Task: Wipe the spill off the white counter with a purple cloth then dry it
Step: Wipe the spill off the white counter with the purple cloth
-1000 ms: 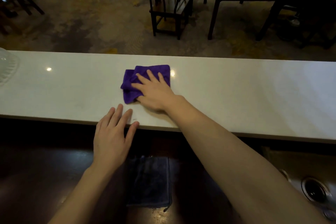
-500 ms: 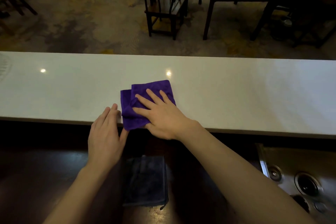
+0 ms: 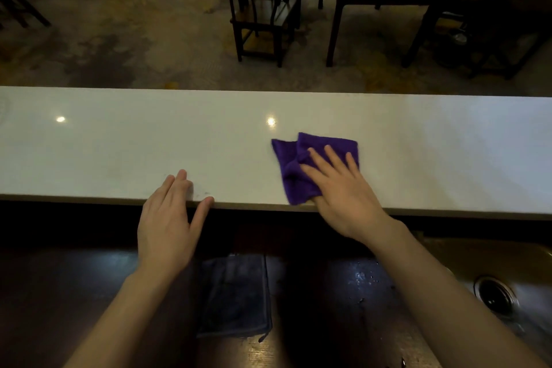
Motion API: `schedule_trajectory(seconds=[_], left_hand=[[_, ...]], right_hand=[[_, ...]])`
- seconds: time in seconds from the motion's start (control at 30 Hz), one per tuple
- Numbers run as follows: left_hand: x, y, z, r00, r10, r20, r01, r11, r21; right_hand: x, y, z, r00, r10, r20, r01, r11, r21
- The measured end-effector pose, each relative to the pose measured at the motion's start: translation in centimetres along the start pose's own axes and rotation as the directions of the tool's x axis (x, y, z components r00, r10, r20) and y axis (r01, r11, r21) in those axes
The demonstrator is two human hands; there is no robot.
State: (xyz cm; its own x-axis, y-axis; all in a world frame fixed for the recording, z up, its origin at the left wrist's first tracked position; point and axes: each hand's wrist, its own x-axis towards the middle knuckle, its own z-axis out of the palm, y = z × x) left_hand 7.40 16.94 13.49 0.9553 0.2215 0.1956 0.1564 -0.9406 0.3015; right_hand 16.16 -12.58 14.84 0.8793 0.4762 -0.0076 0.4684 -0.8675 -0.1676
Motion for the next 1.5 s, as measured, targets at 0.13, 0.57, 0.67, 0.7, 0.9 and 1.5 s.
schedule_trajectory(seconds=[0.13, 0.57, 0.67, 0.7, 0.9, 1.5], left_hand=[[0.0, 0.0, -0.1, 1.0, 0.006, 0.004, -0.006, 1.0, -0.007], [0.2, -0.3, 0.0, 1.0, 0.006, 0.004, -0.006, 1.0, -0.008], [0.1, -0.2, 0.0, 1.0, 0.001, 0.0, -0.001, 1.0, -0.014], [0.2, -0.2, 0.0, 1.0, 0.001, -0.001, -0.001, 1.0, -0.013], [0.2, -0.1, 0.0, 1.0, -0.005, 0.0, 0.004, 1.0, -0.006], [0.3, -0.5, 0.2, 1.0, -0.013, -0.01, 0.012, 0.999, -0.036]], right_hand=[[1.3, 3.3, -0.2, 0.979, 0.193, -0.073, -0.193, 0.981, 0.007], [11.3, -0.2, -0.1, 0.883, 0.467, -0.052, -0.462, 0.883, 0.085], [12.8, -2.7, 0.4, 0.904, 0.426, -0.041, -0.418, 0.9, 0.126], [13.2, -3.7, 0.6, 0.914, 0.404, -0.039, -0.395, 0.908, 0.137], [14.6, -10.2, 1.4, 0.994, 0.105, 0.024, -0.107, 0.985, 0.138], [6.6, -10.3, 1.8, 0.966, -0.258, 0.0, 0.256, 0.961, 0.101]])
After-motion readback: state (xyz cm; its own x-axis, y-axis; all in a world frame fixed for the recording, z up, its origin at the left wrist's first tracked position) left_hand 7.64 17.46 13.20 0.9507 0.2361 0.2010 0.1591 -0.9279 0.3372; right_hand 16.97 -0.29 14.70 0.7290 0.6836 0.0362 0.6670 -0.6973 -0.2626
